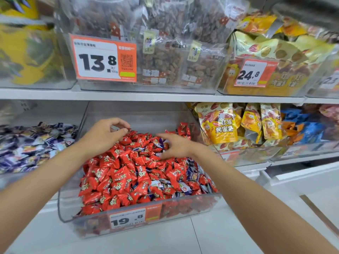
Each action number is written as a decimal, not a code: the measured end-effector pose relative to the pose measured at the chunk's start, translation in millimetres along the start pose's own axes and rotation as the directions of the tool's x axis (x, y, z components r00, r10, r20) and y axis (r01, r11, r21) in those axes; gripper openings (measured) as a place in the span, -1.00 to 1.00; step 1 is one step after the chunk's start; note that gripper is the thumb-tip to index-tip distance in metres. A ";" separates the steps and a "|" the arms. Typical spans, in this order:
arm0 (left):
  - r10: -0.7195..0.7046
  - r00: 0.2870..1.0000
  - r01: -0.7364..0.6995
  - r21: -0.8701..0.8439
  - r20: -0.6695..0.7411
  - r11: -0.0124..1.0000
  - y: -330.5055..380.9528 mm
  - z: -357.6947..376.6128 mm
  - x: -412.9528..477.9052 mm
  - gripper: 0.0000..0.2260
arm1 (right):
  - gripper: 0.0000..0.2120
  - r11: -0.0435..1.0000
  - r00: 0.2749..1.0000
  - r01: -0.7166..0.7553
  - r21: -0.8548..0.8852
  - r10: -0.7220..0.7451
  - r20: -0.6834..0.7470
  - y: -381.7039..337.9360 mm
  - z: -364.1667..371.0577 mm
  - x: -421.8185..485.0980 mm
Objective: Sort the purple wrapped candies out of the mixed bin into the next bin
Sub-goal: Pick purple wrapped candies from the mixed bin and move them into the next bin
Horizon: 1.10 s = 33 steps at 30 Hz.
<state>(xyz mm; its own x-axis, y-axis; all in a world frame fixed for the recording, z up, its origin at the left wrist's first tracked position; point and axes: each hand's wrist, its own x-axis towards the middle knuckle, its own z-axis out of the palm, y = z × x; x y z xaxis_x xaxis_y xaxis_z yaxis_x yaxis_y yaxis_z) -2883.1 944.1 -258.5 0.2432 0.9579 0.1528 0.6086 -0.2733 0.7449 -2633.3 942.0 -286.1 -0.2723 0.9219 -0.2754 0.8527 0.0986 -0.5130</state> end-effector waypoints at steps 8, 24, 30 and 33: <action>-0.015 0.992 0.003 0.095 0.128 0.996 0.3 2.8 -3.8 -0.89 | -0.60 0.988 0.997 -0.060 0.142 0.066 -0.043 4.9 -20.8 -1.1; 0.061 0.936 0.043 -0.286 0.346 0.957 76.0 28.1 -6.0 -0.78 | -0.90 0.643 1.000 0.007 0.766 -0.010 0.000 -10.9 -47.8 -92.9; 0.155 0.961 -0.098 -0.241 0.231 0.966 105.9 54.1 -3.5 -0.83 | -0.83 0.428 0.999 0.052 0.902 -0.034 -0.041 -8.2 -39.6 -101.2; 0.150 0.964 -0.103 -0.207 0.221 0.973 104.9 56.9 -1.6 -0.76 | -0.81 0.487 0.994 0.092 0.868 0.005 -0.108 -4.8 -35.0 -105.0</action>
<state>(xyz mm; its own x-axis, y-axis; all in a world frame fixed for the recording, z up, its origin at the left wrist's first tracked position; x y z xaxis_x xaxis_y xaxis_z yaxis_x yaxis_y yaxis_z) -2776.7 908.9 -217.5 0.4926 0.8626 0.1150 0.4103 -0.3467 0.8435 -2593.2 857.8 -226.3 -0.2183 0.9576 -0.1881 0.0032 -0.1920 -0.9814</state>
